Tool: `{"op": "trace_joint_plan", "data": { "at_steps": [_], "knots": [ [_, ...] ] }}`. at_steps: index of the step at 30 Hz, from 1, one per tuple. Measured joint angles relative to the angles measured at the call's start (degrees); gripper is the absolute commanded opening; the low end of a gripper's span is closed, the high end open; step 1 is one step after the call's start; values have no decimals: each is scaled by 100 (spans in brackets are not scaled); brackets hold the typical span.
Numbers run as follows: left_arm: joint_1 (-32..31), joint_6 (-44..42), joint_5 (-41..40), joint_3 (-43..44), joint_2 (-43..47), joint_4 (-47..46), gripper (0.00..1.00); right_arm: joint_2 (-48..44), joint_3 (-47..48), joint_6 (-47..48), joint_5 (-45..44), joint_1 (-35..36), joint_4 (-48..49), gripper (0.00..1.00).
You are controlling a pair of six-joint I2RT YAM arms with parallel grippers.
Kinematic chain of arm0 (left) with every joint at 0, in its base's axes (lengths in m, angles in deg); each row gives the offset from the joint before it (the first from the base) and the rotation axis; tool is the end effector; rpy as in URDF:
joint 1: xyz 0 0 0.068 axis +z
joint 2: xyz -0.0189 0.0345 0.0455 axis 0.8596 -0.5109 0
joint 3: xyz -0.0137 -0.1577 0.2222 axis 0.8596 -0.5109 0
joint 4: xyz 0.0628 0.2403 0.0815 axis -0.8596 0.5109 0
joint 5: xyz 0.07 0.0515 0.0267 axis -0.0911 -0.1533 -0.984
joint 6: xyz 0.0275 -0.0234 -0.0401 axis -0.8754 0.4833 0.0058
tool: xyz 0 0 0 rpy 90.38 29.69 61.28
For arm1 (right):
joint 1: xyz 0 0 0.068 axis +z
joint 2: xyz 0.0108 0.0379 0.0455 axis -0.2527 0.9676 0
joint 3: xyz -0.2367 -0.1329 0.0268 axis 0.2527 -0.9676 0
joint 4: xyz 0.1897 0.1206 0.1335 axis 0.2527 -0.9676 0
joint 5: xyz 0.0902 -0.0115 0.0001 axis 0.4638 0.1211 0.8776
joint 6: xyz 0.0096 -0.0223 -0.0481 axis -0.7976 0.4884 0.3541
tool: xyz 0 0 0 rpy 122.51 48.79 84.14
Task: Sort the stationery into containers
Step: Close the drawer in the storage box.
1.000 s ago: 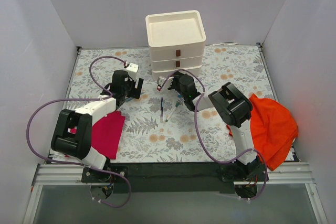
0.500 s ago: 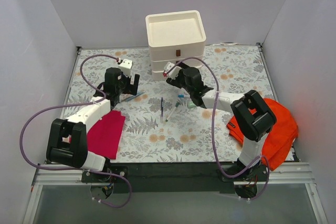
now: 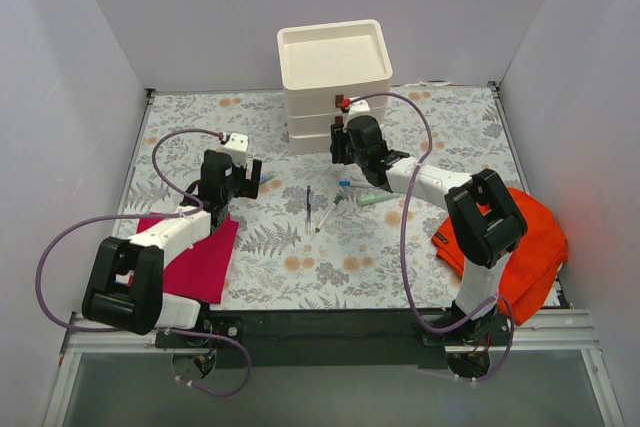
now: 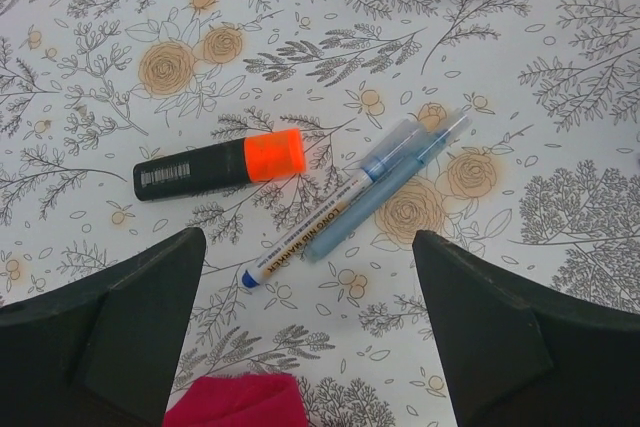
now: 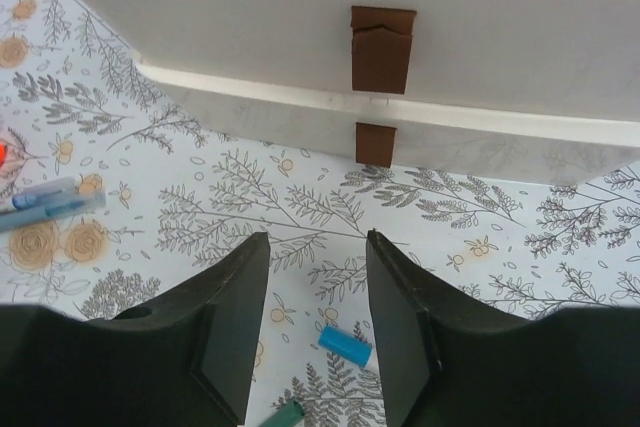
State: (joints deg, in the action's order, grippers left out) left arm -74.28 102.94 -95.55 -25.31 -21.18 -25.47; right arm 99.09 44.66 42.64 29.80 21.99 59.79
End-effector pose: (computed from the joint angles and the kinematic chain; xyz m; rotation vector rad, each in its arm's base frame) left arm 0.2757 -0.0691 0.1985 -0.3982 2.0947 -0.3552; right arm 0.3425 0.2449 0.2292 -0.2472 1.9690 0.3601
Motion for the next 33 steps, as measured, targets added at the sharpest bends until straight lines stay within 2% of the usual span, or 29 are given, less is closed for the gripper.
{"op": "trace_joint_plan", "data": {
  "at_steps": [5, 11, 23, 25, 31, 33],
  "knots": [
    [-179, -20, -120, -302, 417, -254, 86, 232, 289, -105, -302, -2, 85, 45],
    [-238, 13, -197, -299, 431, -501, 86, 538, 669, 55, -568, -2, 378, 45],
    [-238, 68, -251, -310, 426, -586, 85, 863, 815, 354, -988, -2, 686, 41],
    [-238, 70, -251, -337, 426, -614, 85, 951, 905, 391, -1012, -17, 730, 39],
    [-238, 85, -251, -389, 402, -625, 85, 1014, 1005, 459, -1152, -28, 822, 22],
    [-238, 92, -251, -389, 402, -632, 85, 1021, 1027, 479, -1169, -28, 835, 10]
  ]
}}
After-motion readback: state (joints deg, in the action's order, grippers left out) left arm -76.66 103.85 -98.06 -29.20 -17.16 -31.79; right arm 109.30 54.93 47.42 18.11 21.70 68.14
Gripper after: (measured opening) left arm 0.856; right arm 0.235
